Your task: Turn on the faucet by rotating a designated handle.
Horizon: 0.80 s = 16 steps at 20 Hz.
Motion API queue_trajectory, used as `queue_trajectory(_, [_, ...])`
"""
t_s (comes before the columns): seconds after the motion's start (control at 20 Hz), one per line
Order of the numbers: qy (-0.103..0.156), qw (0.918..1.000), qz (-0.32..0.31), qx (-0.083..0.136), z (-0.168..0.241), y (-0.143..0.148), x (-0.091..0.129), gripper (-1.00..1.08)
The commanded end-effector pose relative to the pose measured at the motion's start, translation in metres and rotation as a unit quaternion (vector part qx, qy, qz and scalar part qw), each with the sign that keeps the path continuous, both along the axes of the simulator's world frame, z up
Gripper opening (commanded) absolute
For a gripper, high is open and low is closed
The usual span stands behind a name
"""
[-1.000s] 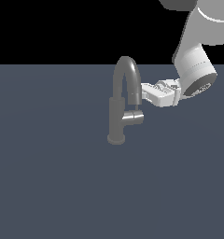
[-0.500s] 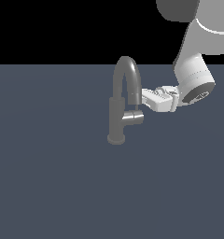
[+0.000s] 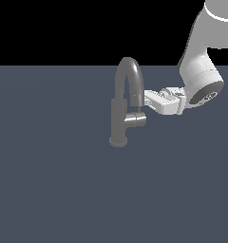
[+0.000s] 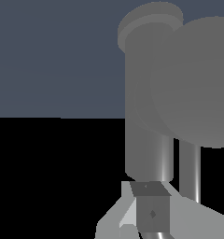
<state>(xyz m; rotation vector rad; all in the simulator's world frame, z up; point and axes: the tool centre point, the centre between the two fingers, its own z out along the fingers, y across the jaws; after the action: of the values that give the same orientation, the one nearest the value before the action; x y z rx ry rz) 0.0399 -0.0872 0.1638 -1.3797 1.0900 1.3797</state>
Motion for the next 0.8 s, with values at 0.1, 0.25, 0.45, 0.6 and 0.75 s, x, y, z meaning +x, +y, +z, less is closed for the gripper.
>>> queue_trajectory(0.1, [0.000, 1.0000, 0.000, 0.000, 0.002, -0.002, -0.010, -1.00])
queue_trajectory(0.25, [0.000, 1.0000, 0.000, 0.000, 0.004, -0.004, -0.016, -1.00])
queue_trajectory(0.45, [0.000, 1.0000, 0.000, 0.000, 0.006, -0.006, -0.026, -1.00])
queue_trajectory(0.6, [0.000, 1.0000, 0.000, 0.000, 0.007, -0.008, -0.033, -1.00])
queue_trajectory(0.75, [-0.002, 1.0000, -0.001, 0.000, 0.004, -0.006, -0.031, -1.00])
